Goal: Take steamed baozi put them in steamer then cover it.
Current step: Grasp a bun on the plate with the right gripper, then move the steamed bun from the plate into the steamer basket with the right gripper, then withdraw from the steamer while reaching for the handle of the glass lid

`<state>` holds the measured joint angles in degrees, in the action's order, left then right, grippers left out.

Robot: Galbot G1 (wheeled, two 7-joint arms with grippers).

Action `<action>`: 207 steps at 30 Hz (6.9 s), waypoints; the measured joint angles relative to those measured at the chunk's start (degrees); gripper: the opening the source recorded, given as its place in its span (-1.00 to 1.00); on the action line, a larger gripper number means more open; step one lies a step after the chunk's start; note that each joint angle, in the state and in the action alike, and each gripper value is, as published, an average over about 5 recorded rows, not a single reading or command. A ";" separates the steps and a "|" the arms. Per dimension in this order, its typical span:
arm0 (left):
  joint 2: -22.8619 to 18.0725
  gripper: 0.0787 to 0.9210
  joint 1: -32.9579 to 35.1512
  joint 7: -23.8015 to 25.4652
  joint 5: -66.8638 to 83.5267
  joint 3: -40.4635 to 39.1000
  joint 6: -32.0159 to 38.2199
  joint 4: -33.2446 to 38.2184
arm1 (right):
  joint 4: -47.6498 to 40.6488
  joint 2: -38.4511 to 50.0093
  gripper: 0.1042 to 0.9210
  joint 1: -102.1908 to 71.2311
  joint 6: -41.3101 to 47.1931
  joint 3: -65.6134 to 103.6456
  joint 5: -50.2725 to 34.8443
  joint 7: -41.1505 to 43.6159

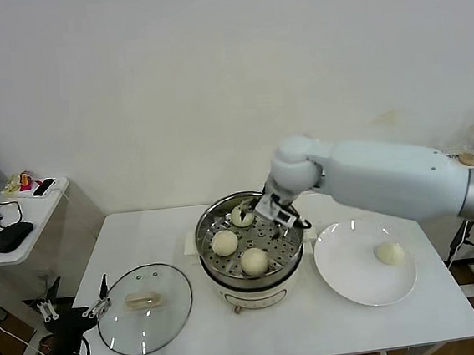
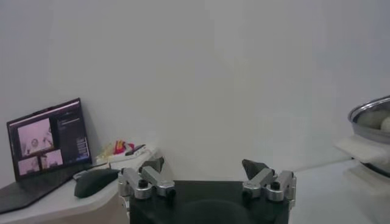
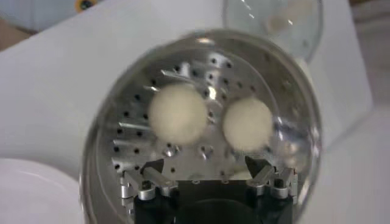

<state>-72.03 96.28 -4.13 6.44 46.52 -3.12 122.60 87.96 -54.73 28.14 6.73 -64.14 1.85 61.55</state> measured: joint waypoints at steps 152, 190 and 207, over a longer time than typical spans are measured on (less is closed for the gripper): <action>1.67 0.77 -2.70 0.15 -1.71 -3.62 0.24 -3.07 | -8.96 -3.62 0.74 -7.87 32.35 0.28 -24.26 -15.78; 1.61 0.77 -2.22 -0.01 -15.01 -4.46 4.62 -8.11 | 17.36 -3.69 0.76 -89.64 -12.39 87.96 -19.05 -53.95; 3.77 0.77 1.29 -2.57 -61.41 -2.51 6.31 -12.33 | 19.48 -21.94 0.76 -111.21 -18.40 111.79 -13.82 -57.28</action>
<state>-68.26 97.58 -6.70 -54.97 44.01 3.20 110.27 107.43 -76.66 -83.07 -11.67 47.64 -11.97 4.27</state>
